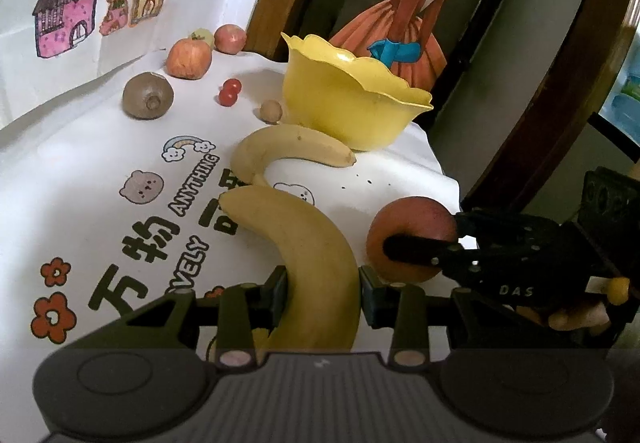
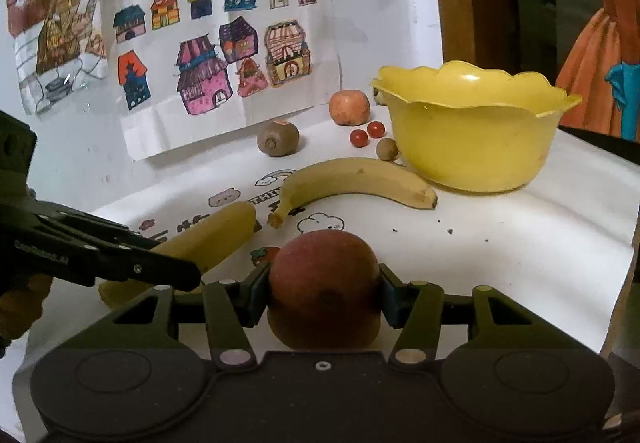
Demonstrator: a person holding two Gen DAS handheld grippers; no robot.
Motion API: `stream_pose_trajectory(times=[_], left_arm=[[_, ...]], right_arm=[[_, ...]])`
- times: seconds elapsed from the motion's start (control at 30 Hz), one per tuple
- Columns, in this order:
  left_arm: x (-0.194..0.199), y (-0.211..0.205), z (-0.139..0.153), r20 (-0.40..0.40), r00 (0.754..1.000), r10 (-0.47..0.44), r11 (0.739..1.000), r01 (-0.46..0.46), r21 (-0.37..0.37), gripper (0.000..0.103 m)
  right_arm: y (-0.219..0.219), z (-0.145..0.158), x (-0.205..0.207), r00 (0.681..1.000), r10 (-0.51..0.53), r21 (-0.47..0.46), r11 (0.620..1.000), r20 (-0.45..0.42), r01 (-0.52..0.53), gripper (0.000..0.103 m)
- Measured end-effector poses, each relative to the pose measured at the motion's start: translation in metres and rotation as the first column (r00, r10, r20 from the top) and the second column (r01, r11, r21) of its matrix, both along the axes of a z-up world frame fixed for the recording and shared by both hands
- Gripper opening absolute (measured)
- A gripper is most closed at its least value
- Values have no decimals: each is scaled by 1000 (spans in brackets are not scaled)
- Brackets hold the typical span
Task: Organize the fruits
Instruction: 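Lift the banana with the left tool while the right tool lifts the red apple, then carry banana and apple into the yellow bowl and open both tools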
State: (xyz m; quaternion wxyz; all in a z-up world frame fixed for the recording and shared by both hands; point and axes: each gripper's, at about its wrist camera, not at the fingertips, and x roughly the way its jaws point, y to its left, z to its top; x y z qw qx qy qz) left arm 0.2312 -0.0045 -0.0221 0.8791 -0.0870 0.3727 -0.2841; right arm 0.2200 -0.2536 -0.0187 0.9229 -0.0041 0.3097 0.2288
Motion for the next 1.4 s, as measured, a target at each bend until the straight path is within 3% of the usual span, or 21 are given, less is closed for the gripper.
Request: stream_pose_trajectory(times=[0.23, 0.57, 0.8, 0.93, 1.1, 1.4], left_arm=[[-2, 3, 7, 28, 999, 18, 999, -17, -43, 41], [9, -4, 20, 73, 997, 35, 995, -28, -91, 41], [33, -19, 47, 162, 986, 31, 992, -11, -124, 41], [56, -37, 63, 203, 979, 12, 991, 15, -132, 41], [95, -67, 82, 255, 967, -3, 990, 38, -133, 41], [167, -110, 75, 258, 966, -3, 993, 34, -115, 41]], right_arm=[[5, 0, 3, 1000, 16, -22, 1000, -12, -16, 57], [-13, 10, -1, 999, -32, 80, 996, -10, 32, 56], [-39, 54, 9, 991, -82, 138, 988, 106, 67, 56], [-53, 78, 33, 978, -115, 117, 989, 176, 95, 56], [-71, 92, 84, 968, -154, 84, 987, 198, 139, 56], [-104, 74, 163, 973, -202, 36, 979, 111, 199, 56]])
